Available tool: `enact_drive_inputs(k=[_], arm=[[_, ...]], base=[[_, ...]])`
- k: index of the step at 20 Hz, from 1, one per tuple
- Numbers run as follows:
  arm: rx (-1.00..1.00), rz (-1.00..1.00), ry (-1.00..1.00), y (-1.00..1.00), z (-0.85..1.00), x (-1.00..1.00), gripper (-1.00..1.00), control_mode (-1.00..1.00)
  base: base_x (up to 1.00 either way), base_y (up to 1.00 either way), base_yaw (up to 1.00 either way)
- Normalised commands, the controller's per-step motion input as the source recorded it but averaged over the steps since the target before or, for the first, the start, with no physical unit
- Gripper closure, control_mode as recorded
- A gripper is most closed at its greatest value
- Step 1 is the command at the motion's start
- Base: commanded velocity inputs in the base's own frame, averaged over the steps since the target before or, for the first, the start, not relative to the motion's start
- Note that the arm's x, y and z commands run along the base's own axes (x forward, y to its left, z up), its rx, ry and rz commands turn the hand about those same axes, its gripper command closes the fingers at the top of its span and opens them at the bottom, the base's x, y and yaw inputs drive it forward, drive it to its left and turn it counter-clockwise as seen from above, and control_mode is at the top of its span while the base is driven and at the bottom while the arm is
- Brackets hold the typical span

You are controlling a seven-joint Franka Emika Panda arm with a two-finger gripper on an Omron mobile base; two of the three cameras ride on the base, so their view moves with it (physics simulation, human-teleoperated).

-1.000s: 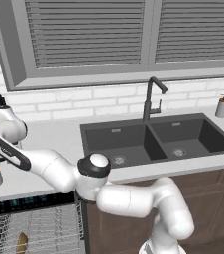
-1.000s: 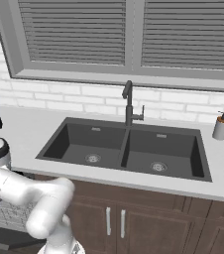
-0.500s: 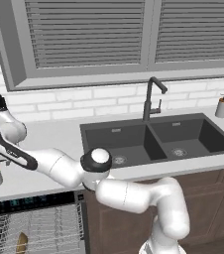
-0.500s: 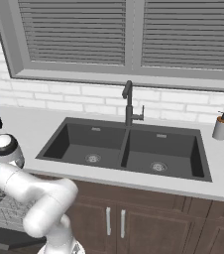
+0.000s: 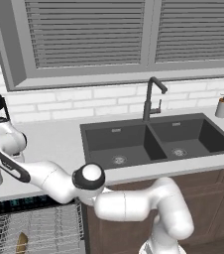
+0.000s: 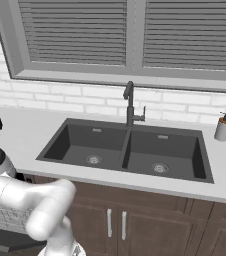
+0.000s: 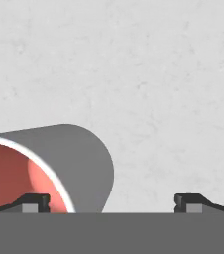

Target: Pick up the cup and bowl from the counter, place them in the dishwasher, and close the dishwasher door.

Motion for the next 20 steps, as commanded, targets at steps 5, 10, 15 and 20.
enact_drive_inputs(k=[5, 10, 15, 20], arm=[[-0.02, 0.00, 0.04, -0.01, -0.33, -0.04, -1.00, -1.00], [0.00, -0.02, 0.05, -0.01, -0.08, 0.00, -1.00, -1.00], [0.00, 0.00, 0.00, 0.00, 0.00, 0.00, 1.00, -1.00], [0.00, 0.00, 0.00, 0.00, 0.00, 0.00, 1.00, -1.00]], base=[[0.00, 0.00, 0.00], [0.00, 0.00, 0.00], [0.00, 0.00, 0.00], [0.00, 0.00, 0.00]])
